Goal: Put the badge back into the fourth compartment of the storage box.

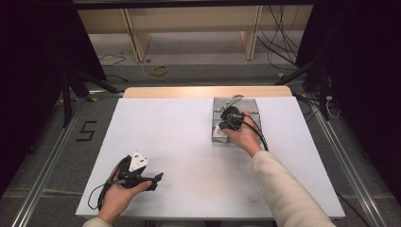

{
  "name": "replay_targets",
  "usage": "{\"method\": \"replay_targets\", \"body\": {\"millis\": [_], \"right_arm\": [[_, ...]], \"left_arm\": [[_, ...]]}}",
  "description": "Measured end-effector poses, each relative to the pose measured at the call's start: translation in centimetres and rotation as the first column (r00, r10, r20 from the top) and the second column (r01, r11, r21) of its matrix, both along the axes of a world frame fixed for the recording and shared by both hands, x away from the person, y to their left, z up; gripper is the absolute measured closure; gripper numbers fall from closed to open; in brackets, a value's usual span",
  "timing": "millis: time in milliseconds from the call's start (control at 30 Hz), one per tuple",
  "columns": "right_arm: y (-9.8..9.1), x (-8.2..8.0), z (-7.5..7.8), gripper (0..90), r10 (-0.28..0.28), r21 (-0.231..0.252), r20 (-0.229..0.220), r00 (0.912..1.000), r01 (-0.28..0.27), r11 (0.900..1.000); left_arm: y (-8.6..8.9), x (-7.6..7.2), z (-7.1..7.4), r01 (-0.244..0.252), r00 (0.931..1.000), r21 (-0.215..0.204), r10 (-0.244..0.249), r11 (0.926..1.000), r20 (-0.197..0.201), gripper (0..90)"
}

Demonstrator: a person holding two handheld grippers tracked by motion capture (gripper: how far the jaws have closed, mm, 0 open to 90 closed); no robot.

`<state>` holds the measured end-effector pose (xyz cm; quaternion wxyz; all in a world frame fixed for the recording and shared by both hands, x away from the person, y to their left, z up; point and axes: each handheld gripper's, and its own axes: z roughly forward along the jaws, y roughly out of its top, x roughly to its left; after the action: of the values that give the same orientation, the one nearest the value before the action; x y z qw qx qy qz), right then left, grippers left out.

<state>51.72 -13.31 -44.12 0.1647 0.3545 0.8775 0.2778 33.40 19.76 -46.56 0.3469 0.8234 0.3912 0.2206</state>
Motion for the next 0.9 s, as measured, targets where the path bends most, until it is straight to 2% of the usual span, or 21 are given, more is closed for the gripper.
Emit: {"method": "replay_targets", "body": {"millis": [67, 133, 167, 200, 233, 333, 367, 400, 433, 467, 533, 667, 700, 733, 900], "right_arm": [[0.3, -0.2, -0.1, 78.1, 0.003, 0.002, 0.018, 0.9998, -0.003, 1.0000], [0.2, -0.4, 0.2, 72.9, 0.000, 0.027, 0.041, 0.9992, -0.001, 0.9996], [0.2, -0.4, 0.2, 72.9, 0.000, 0.027, 0.041, 0.9992, -0.001, 0.9996], [-0.2, -0.8, 0.6, 66.4, -0.008, 0.045, 0.067, 0.9977, 0.005, 0.9990], [-0.4, -1.0, 0.9, 63.2, -0.010, 0.058, 0.073, 0.9973, 0.006, 0.9983], [-1.0, -1.5, 1.3, 58.2, -0.018, 0.076, 0.074, 0.9971, 0.012, 0.9970], [-1.4, -1.8, 1.5, 55.1, -0.023, 0.078, 0.078, 0.9967, 0.017, 0.9968], [-2.2, -2.6, 1.6, 47.5, -0.032, 0.088, 0.076, 0.9966, 0.025, 0.9958], [-2.2, -2.6, 1.6, 47.5, -0.032, 0.088, 0.076, 0.9966, 0.025, 0.9958], [-3.4, -3.5, 1.7, 40.2, -0.044, 0.122, 0.076, 0.9961, 0.035, 0.9919], [-4.7, -4.6, 1.7, 34.3, -0.047, 0.153, 0.070, 0.9965, 0.036, 0.9876], [-7.8, -7.4, 1.6, 25.1, -0.049, 0.213, 0.080, 0.9956, 0.031, 0.9765], [-7.8, -7.4, 1.6, 25.1, -0.049, 0.213, 0.080, 0.9956, 0.031, 0.9765], [-9.3, -9.2, 1.2, 22.7, -0.036, 0.222, 0.087, 0.9955, 0.016, 0.9750], [-12.7, -14.0, 0.2, 18.3, -0.021, 0.269, 0.092, 0.9955, -0.005, 0.9632]], "left_arm": [[0.0, 0.0, 0.0, 0.000, 1.0000, -0.001, 0.000, 1.0000, 0.001, 16.2], [0.1, 0.0, 0.0, -0.002, 1.0000, -0.003, 0.002, 1.0000, -0.001, 16.3], [0.1, 0.0, 0.0, -0.002, 1.0000, -0.003, 0.002, 1.0000, -0.001, 16.3], [0.1, 0.0, 0.0, -0.002, 1.0000, -0.002, 0.002, 1.0000, -0.003, 16.3], [0.1, 0.0, -0.1, -0.001, 1.0000, -0.001, 0.001, 1.0000, -0.003, 16.3], [0.0, 0.0, 0.0, 0.000, 1.0000, 0.001, 0.000, 1.0000, -0.003, 16.3], [0.0, 0.0, 0.0, 0.000, 1.0000, 0.000, 0.000, 1.0000, -0.002, 16.3], [0.0, 0.0, 0.0, -0.002, 1.0000, -0.001, 0.002, 1.0000, -0.001, 16.3], [0.0, -0.1, 0.0, -0.005, 1.0000, -0.002, 0.005, 1.0000, -0.001, 16.3], [0.0, -0.1, 0.0, -0.006, 1.0000, -0.003, 0.006, 1.0000, -0.001, 16.3], [0.0, 0.0, 0.0, 0.001, 1.0000, 0.001, -0.001, 1.0000, -0.004, 16.3], [0.0, -0.1, 0.0, 0.004, 1.0000, -0.005, -0.004, 1.0000, -0.001, 16.3], [0.0, -0.1, 0.0, 0.004, 1.0000, -0.005, -0.004, 1.0000, -0.001, 16.3], [0.0, -0.1, -0.1, 0.004, 1.0000, -0.005, -0.004, 1.0000, -0.002, 16.3], [-0.2, 0.0, -0.2, 0.016, 0.9999, -0.002, -0.016, 0.9999, -0.004, 16.3]]}}
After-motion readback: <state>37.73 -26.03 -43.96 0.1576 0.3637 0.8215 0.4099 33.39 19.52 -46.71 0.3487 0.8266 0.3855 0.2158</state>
